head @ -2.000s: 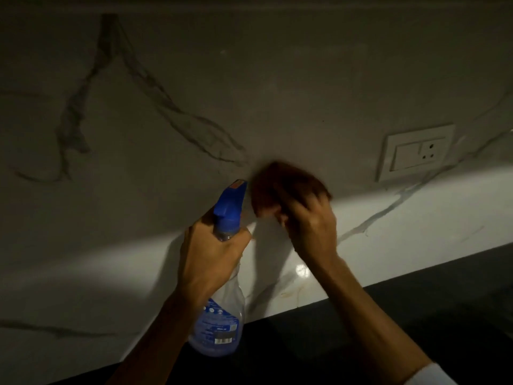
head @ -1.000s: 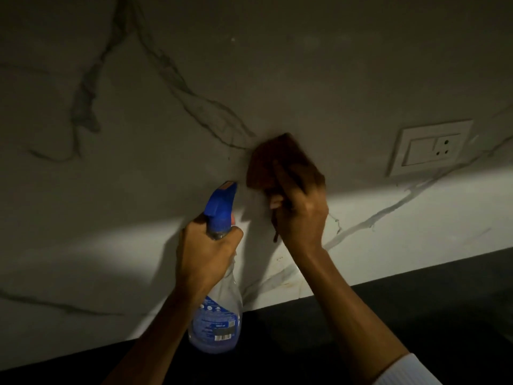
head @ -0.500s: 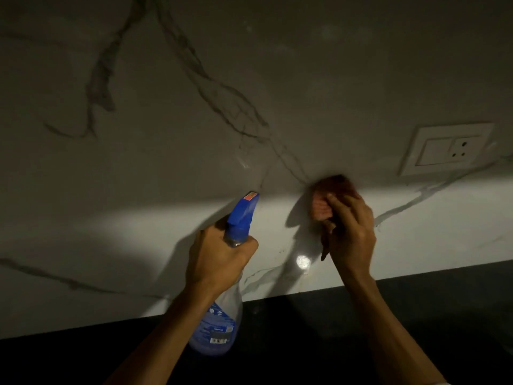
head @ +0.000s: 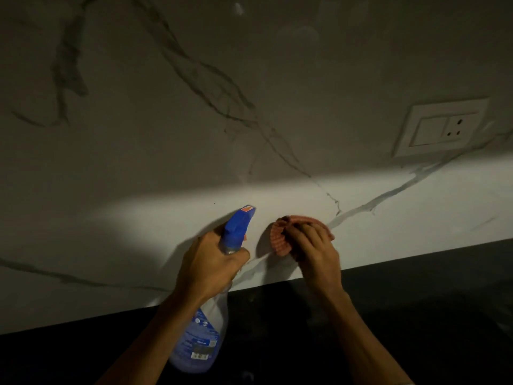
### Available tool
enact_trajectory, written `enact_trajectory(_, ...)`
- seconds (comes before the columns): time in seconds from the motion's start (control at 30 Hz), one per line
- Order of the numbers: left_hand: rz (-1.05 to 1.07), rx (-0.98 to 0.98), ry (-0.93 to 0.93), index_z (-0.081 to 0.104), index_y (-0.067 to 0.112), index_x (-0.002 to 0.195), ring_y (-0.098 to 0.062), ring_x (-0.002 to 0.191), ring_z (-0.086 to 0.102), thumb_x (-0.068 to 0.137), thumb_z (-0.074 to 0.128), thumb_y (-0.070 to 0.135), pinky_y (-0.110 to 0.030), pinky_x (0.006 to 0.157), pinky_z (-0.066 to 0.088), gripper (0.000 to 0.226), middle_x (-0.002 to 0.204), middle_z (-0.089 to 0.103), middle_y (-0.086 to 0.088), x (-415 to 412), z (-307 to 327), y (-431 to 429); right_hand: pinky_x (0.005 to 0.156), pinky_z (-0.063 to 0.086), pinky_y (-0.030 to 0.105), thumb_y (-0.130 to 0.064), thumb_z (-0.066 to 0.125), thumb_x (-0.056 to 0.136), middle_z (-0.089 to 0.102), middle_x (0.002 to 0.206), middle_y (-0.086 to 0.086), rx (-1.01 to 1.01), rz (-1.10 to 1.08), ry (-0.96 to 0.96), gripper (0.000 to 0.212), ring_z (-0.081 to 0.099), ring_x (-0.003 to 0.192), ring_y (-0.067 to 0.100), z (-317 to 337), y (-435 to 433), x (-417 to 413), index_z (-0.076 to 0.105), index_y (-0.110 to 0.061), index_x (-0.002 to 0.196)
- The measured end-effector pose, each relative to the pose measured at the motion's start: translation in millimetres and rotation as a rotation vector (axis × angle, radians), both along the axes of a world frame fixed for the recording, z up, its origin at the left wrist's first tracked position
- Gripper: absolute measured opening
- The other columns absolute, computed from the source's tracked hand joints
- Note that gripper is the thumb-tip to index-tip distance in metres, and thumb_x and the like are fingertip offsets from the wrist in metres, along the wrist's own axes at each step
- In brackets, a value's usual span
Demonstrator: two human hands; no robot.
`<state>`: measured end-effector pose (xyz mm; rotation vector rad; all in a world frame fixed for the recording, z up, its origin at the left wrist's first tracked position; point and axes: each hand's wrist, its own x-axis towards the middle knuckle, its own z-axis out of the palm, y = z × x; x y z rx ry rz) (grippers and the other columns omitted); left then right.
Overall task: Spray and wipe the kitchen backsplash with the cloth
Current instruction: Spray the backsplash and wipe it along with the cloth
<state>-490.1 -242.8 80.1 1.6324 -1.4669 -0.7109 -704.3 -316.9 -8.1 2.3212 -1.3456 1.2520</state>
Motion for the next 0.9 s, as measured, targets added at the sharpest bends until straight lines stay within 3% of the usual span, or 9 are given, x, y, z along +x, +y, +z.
enact_trajectory(0.07,0.044,-0.008,-0.042,0.063,0.026,0.078,-0.037,0.060,0.065,0.055,0.061,0.047,-0.056,0.063,0.059,0.032,0.060,0.065,-0.010,7,-7,4,0.108,0.032,0.024,-0.019,0.067,0.077,0.054,0.132,0.003,0.021,-0.075,-0.228,0.050,0.041,0.127,0.009,5,-3,-10,0.057,-0.016,0.126)
enact_trajectory(0.17,0.111,-0.010,-0.100,0.057,0.022,0.068,-0.031,0.055,0.064,0.068,0.073,0.031,-0.054,0.060,0.059,0.019,0.055,0.061,-0.006,16,-21,10,0.104,0.039,0.037,-0.016,0.060,0.076,0.054,0.130,0.007,0.081,-0.160,-0.549,0.050,0.047,0.123,0.022,7,-2,-2,0.053,-0.016,0.126)
enact_trajectory(0.23,0.111,0.011,-0.100,0.059,0.024,0.071,-0.027,0.055,0.064,0.074,0.075,0.022,-0.054,0.061,0.059,0.016,0.058,0.063,-0.004,23,-29,11,0.104,0.040,0.042,-0.014,0.059,0.075,0.055,0.128,0.010,0.105,-0.195,-0.635,0.049,0.048,0.121,0.025,6,1,11,0.054,-0.014,0.124)
enact_trajectory(0.4,0.072,0.073,-0.046,0.064,0.040,0.083,-0.034,0.062,0.066,0.060,0.065,0.042,-0.053,0.065,0.060,0.023,0.066,0.069,-0.007,29,-36,17,0.102,0.043,0.042,-0.010,0.064,0.077,0.059,0.124,0.010,0.125,-0.154,-0.553,0.043,0.048,0.120,0.020,-13,14,45,0.059,-0.010,0.120)
enact_trajectory(0.47,0.085,0.094,-0.042,0.062,0.039,0.079,-0.035,0.058,0.065,0.052,0.058,0.050,-0.053,0.062,0.059,0.030,0.059,0.065,-0.004,28,-39,18,0.101,0.044,0.037,-0.013,0.069,0.077,0.059,0.125,0.008,0.149,-0.047,-0.349,0.044,0.050,0.120,0.019,-24,22,60,0.060,-0.012,0.120)
enact_trajectory(0.6,0.123,0.119,-0.076,0.060,0.041,0.072,-0.029,0.054,0.064,0.049,0.056,0.051,-0.048,0.059,0.059,0.026,0.050,0.060,0.003,32,-46,17,0.084,0.057,0.046,-0.011,0.084,0.066,0.064,0.121,0.011,0.184,0.075,0.033,0.055,0.059,0.112,0.029,-34,26,70,0.063,-0.011,0.118)
enact_trajectory(0.67,0.099,0.149,-0.070,0.062,0.040,0.081,-0.030,0.058,0.066,0.050,0.057,0.051,-0.051,0.061,0.059,0.033,0.057,0.066,-0.001,36,-49,18,0.087,0.055,0.046,-0.010,0.083,0.068,0.063,0.122,0.010,0.169,0.059,-0.007,0.054,0.059,0.113,0.029,-29,23,67,0.064,-0.010,0.118)
enact_trajectory(0.8,0.078,0.151,-0.060,0.061,0.036,0.090,-0.034,0.060,0.066,0.054,0.058,0.050,-0.053,0.060,0.058,0.038,0.065,0.069,-0.006,46,-56,24,0.096,0.047,0.036,0.005,0.072,0.071,0.059,0.126,0.009,0.127,-0.022,-0.398,0.054,0.049,0.119,0.019,-11,20,69,0.060,-0.008,0.122)
enact_trajectory(0.9,0.084,0.161,-0.046,0.063,0.043,0.090,-0.031,0.059,0.066,0.056,0.058,0.050,-0.052,0.063,0.059,0.035,0.064,0.069,-0.001,56,-59,29,0.095,0.048,0.041,0.013,0.070,0.068,0.059,0.122,0.014,0.098,-0.052,-0.539,0.059,0.048,0.116,0.022,-6,19,81,0.058,-0.003,0.122)
